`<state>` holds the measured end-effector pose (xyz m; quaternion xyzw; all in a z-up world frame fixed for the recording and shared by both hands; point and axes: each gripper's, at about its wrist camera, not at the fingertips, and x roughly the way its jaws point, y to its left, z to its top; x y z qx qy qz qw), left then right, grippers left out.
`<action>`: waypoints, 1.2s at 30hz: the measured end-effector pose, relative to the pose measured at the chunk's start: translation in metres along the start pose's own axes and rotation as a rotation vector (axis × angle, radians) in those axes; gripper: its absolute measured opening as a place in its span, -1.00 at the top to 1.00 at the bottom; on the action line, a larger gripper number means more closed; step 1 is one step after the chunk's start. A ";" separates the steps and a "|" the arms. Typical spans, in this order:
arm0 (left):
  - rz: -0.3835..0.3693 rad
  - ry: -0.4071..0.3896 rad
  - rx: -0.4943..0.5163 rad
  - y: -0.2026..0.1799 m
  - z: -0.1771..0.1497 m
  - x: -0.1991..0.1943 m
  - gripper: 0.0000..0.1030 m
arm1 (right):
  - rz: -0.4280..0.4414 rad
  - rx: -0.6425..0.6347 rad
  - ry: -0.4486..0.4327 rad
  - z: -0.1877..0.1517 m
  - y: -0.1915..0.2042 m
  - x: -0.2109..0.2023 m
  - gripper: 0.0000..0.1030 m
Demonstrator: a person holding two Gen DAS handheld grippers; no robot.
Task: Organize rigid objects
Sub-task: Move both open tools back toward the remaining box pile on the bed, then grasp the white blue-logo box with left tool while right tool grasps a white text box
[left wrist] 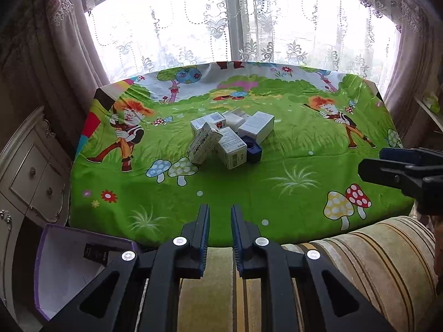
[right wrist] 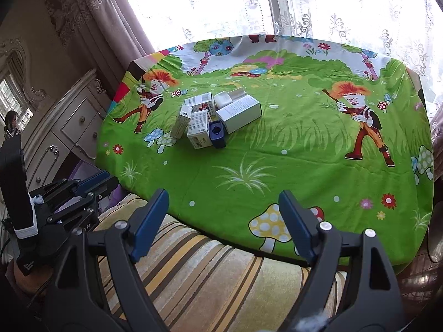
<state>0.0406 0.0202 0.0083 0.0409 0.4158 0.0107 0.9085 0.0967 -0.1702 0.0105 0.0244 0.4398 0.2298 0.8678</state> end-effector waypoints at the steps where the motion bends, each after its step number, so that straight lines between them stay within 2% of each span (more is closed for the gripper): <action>1: -0.040 0.012 -0.019 0.002 0.001 0.000 0.65 | -0.012 0.001 0.003 0.000 -0.002 0.003 -0.65; 3: -0.099 0.023 -0.089 0.012 0.003 0.002 0.56 | -0.043 0.019 0.012 0.002 -0.007 0.011 -0.65; 5: -0.067 0.030 -0.116 0.019 0.006 0.007 0.10 | -0.081 0.028 0.025 0.003 -0.013 0.020 -0.65; 6: -0.052 0.031 -0.128 0.023 0.008 0.010 -0.20 | -0.104 0.032 0.027 0.005 -0.016 0.024 -0.65; 7: -0.046 0.031 -0.142 0.026 0.010 0.012 -0.31 | -0.117 0.033 0.026 0.006 -0.018 0.028 -0.65; 12: -0.030 0.038 -0.184 0.041 0.023 0.028 -0.41 | -0.141 0.049 0.037 0.013 -0.026 0.040 -0.65; 18: -0.045 0.051 -0.218 0.052 0.041 0.056 -0.47 | -0.081 0.077 0.032 0.030 -0.022 0.043 -0.65; 23: -0.057 0.071 -0.233 0.055 0.060 0.084 -0.47 | -0.115 0.042 0.042 0.046 -0.020 0.064 -0.65; 29: -0.184 0.111 -0.335 0.064 0.080 0.122 -0.47 | -0.112 0.038 0.063 0.059 -0.024 0.092 -0.65; 31: -0.215 0.109 -0.380 0.071 0.085 0.134 -0.66 | -0.109 0.028 0.059 0.063 -0.024 0.099 -0.66; 36: -0.267 0.140 -0.473 0.088 0.091 0.163 -0.71 | -0.127 -0.016 0.034 0.078 -0.020 0.117 -0.78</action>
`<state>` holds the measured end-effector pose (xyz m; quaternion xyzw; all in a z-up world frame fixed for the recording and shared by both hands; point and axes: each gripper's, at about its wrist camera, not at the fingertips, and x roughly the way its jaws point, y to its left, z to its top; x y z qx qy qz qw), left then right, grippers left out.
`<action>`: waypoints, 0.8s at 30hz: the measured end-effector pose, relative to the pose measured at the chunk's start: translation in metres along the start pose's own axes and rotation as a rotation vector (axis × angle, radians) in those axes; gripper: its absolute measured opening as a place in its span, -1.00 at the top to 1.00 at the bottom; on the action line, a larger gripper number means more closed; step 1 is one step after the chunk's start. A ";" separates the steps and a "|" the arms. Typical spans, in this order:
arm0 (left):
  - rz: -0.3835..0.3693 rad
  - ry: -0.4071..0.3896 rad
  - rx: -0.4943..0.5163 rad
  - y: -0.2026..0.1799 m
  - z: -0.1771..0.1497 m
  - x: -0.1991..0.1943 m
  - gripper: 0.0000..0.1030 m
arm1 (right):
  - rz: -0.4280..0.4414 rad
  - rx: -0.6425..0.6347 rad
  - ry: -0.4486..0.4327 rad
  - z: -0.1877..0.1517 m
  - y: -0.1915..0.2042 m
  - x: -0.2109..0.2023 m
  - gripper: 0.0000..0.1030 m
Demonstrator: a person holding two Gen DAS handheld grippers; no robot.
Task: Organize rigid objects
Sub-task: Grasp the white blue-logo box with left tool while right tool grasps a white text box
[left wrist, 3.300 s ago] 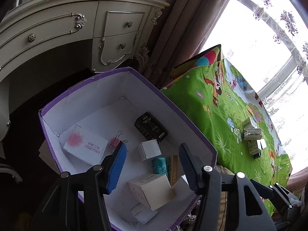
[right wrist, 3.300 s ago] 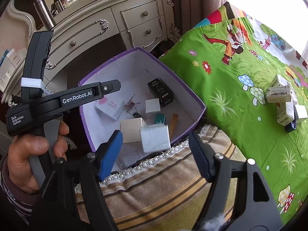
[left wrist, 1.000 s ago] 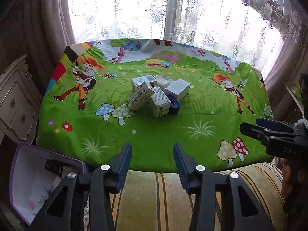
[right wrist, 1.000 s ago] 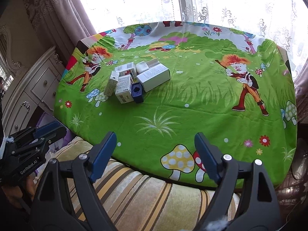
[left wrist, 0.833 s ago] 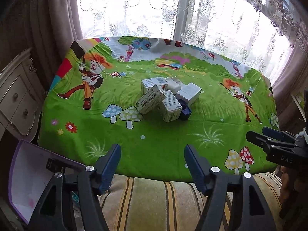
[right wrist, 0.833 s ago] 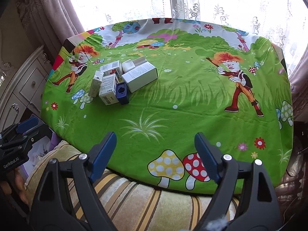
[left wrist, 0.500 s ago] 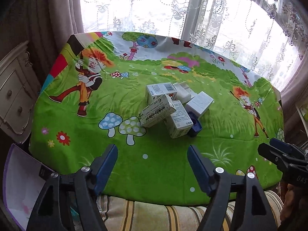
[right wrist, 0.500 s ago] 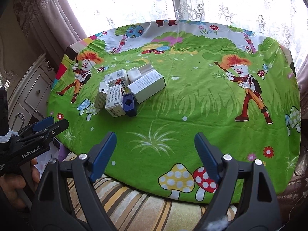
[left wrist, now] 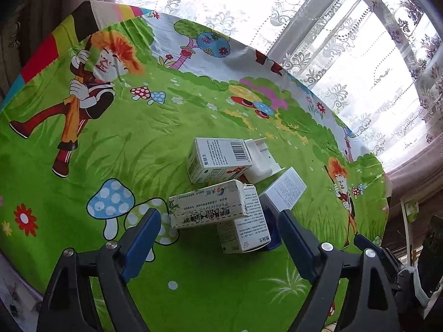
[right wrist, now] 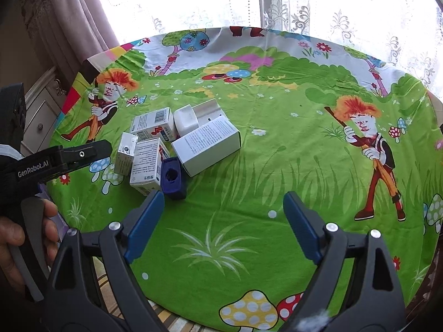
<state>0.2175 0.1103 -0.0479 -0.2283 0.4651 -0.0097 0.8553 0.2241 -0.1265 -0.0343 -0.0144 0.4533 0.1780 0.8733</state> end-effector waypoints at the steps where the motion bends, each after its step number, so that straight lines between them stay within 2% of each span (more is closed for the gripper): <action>1: -0.015 0.014 -0.021 0.004 0.003 0.005 -0.73 | 0.002 -0.010 -0.007 0.004 0.001 0.003 -0.80; 4: -0.062 0.047 -0.072 0.014 0.008 0.018 -0.78 | 0.003 -0.061 -0.030 0.013 0.008 0.013 -0.88; 9: -0.075 0.063 -0.084 0.024 0.011 0.030 -0.91 | 0.009 -0.175 -0.048 0.027 0.016 0.034 -0.93; 15: -0.105 0.102 -0.109 0.035 0.010 0.045 -0.92 | 0.036 -0.320 -0.030 0.036 0.020 0.059 -0.94; 19: -0.121 0.100 -0.106 0.035 0.009 0.051 -0.94 | 0.036 -0.378 -0.012 0.039 0.022 0.076 -0.94; 24: -0.139 0.087 -0.111 0.037 0.009 0.050 -0.93 | 0.042 -0.386 0.008 0.044 0.022 0.092 -0.94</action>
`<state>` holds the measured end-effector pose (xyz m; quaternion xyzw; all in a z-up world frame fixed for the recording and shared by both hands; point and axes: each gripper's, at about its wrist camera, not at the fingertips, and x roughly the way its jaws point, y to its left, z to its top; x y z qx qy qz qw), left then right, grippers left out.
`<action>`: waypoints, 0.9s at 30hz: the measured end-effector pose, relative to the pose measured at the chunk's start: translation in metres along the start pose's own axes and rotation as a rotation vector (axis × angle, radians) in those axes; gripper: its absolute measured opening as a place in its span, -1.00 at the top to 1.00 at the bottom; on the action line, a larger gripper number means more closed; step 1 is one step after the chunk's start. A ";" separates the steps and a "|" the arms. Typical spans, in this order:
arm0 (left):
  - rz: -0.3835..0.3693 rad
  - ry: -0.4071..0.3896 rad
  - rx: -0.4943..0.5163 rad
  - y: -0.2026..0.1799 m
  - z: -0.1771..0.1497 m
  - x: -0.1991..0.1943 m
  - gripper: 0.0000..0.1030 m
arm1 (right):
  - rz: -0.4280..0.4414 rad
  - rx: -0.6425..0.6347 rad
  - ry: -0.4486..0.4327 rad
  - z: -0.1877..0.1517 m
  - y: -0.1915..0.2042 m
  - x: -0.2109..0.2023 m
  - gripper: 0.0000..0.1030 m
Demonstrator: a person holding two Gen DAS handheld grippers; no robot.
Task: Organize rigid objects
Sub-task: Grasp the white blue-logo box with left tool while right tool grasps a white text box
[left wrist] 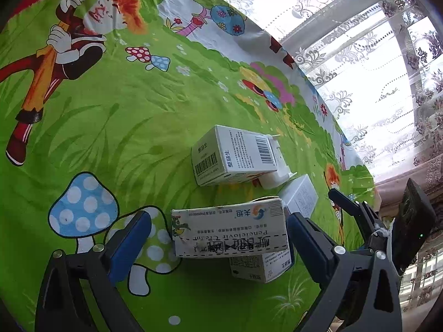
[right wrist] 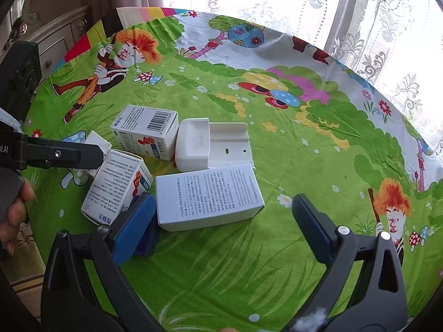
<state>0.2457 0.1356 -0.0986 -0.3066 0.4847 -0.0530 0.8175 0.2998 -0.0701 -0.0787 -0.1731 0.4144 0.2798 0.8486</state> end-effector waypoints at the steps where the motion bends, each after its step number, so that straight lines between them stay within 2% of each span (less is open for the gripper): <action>1: 0.004 -0.002 0.007 -0.001 0.000 0.000 -0.93 | -0.002 -0.006 0.002 0.000 0.000 0.003 -0.94; 5: 0.022 -0.020 0.045 -0.005 -0.002 0.002 -0.93 | 0.024 0.000 0.001 0.003 0.000 0.008 -0.98; 8: 0.028 -0.025 0.055 -0.006 -0.003 0.003 -0.91 | 0.036 -0.046 0.013 0.002 0.009 0.010 -0.98; 12: 0.039 -0.033 0.052 -0.004 -0.002 0.001 -0.51 | 0.043 -0.019 0.025 0.002 0.007 0.015 -0.98; 15: 0.037 -0.036 0.052 -0.003 -0.003 0.001 -0.50 | 0.073 0.031 0.024 0.000 0.001 0.017 -0.95; 17: 0.039 -0.041 0.053 -0.003 -0.004 0.001 -0.50 | 0.095 0.052 0.024 -0.001 0.001 0.015 -0.78; 21: 0.038 -0.045 0.048 -0.003 -0.006 -0.001 -0.49 | 0.055 0.058 0.025 -0.003 0.002 0.011 -0.73; 27: 0.047 -0.068 0.044 -0.003 -0.013 -0.011 -0.49 | 0.047 0.115 0.025 -0.013 -0.004 -0.002 -0.70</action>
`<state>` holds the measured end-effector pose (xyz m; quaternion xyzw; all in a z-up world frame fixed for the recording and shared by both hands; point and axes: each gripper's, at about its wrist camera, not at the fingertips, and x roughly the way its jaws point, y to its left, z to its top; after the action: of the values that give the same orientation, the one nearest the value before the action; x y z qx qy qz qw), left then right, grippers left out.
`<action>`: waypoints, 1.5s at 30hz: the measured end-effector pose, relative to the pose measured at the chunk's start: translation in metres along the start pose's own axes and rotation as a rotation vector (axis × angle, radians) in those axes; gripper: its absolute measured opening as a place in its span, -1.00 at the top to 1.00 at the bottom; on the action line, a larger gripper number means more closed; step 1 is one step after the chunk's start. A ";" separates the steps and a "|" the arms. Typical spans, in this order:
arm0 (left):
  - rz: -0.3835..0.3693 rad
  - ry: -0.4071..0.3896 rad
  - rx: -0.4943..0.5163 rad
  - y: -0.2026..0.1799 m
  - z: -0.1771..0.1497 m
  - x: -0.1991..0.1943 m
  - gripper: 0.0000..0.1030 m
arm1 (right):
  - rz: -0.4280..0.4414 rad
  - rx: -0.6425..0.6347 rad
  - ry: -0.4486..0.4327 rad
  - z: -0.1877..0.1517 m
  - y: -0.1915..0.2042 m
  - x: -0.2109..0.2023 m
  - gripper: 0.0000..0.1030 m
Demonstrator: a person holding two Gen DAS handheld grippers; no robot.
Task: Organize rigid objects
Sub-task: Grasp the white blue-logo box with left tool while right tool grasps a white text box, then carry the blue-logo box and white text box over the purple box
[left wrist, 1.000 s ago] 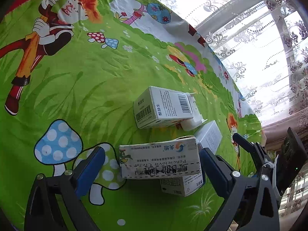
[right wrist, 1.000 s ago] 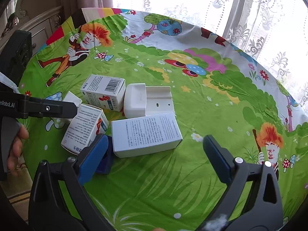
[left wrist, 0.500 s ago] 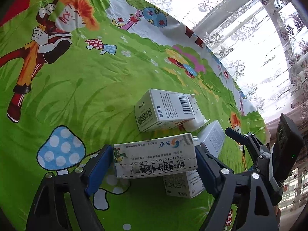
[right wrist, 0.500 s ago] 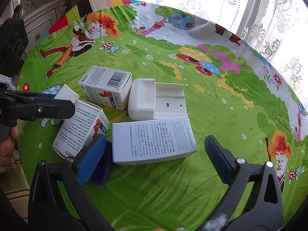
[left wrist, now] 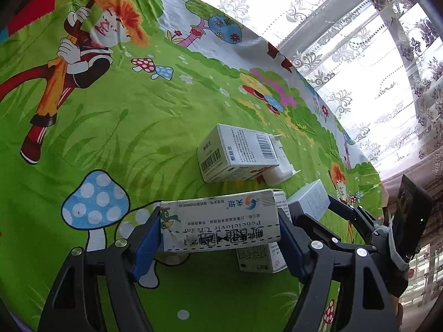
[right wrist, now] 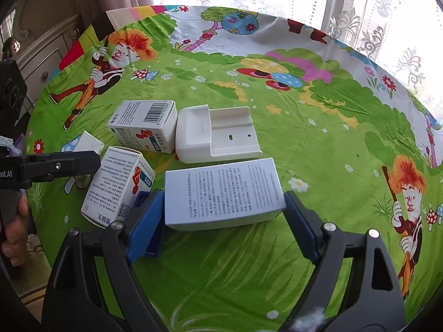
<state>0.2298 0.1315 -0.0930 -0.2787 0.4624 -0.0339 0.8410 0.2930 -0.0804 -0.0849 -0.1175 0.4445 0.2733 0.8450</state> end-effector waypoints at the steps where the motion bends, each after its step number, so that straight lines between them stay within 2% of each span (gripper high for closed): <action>1: 0.001 -0.005 0.002 0.000 -0.001 -0.003 -0.49 | -0.001 0.009 -0.002 -0.002 0.000 -0.003 -0.70; 10: 0.001 -0.036 0.009 -0.003 -0.020 -0.029 -0.49 | -0.051 0.053 0.006 -0.027 0.007 -0.034 -0.70; 14: 0.007 -0.052 0.024 -0.007 -0.029 -0.042 -0.49 | -0.077 0.055 -0.008 -0.032 0.019 -0.055 -0.70; 22: 0.009 -0.095 0.044 -0.013 -0.046 -0.071 -0.49 | -0.075 0.063 -0.044 -0.043 0.052 -0.097 -0.70; 27: 0.021 -0.128 0.023 -0.004 -0.060 -0.096 -0.49 | -0.023 0.083 -0.050 -0.048 0.072 -0.117 -0.70; 34: 0.054 -0.191 0.003 0.014 -0.081 -0.139 -0.49 | 0.068 0.035 -0.070 -0.051 0.123 -0.137 -0.70; 42: 0.127 -0.253 -0.023 0.050 -0.099 -0.191 -0.49 | 0.146 -0.009 -0.069 -0.056 0.177 -0.149 -0.70; 45: 0.177 -0.275 -0.050 0.071 -0.105 -0.210 -0.49 | 0.159 -0.031 -0.058 -0.057 0.195 -0.149 -0.70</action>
<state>0.0124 0.2114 -0.0131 -0.2597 0.3663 0.0905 0.8889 0.0751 0.0019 0.0127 -0.0868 0.4237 0.3496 0.8311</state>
